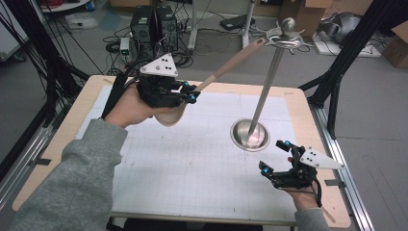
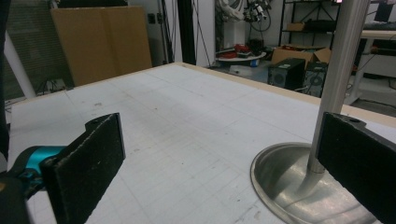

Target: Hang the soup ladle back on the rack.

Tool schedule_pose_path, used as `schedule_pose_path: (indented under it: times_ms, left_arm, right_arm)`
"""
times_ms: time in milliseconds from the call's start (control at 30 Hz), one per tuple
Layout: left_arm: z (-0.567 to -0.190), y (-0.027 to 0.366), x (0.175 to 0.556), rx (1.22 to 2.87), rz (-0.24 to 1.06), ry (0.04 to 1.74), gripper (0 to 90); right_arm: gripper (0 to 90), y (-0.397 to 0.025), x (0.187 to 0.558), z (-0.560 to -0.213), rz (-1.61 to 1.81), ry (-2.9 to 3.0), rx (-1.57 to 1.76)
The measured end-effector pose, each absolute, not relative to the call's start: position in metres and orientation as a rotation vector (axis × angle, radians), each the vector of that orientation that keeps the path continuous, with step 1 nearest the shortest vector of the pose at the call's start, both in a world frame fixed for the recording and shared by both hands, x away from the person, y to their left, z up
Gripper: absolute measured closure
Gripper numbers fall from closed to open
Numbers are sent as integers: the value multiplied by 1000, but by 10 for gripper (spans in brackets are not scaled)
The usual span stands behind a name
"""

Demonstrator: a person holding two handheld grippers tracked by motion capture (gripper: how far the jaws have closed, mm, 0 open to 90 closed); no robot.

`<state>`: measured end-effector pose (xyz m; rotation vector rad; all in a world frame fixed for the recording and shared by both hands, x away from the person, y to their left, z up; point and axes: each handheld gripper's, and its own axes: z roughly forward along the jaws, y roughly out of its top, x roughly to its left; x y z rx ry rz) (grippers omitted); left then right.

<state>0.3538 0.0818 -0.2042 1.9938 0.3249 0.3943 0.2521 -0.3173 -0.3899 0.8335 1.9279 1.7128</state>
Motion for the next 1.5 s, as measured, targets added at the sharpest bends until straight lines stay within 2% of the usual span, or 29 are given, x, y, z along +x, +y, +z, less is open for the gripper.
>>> schedule_pose_path:
  times_ms: [667, 1500]
  left_arm:
    - [-209, 73, 357, 1995, 374, 326, 768]
    - [-239, 31, 372, 2060, 373, 387, 769]
  right_arm:
    - [1, -319, 252, -390, 1711, 1930, 838]
    - [1, -322, 249, -389, 1712, 1913, 844]
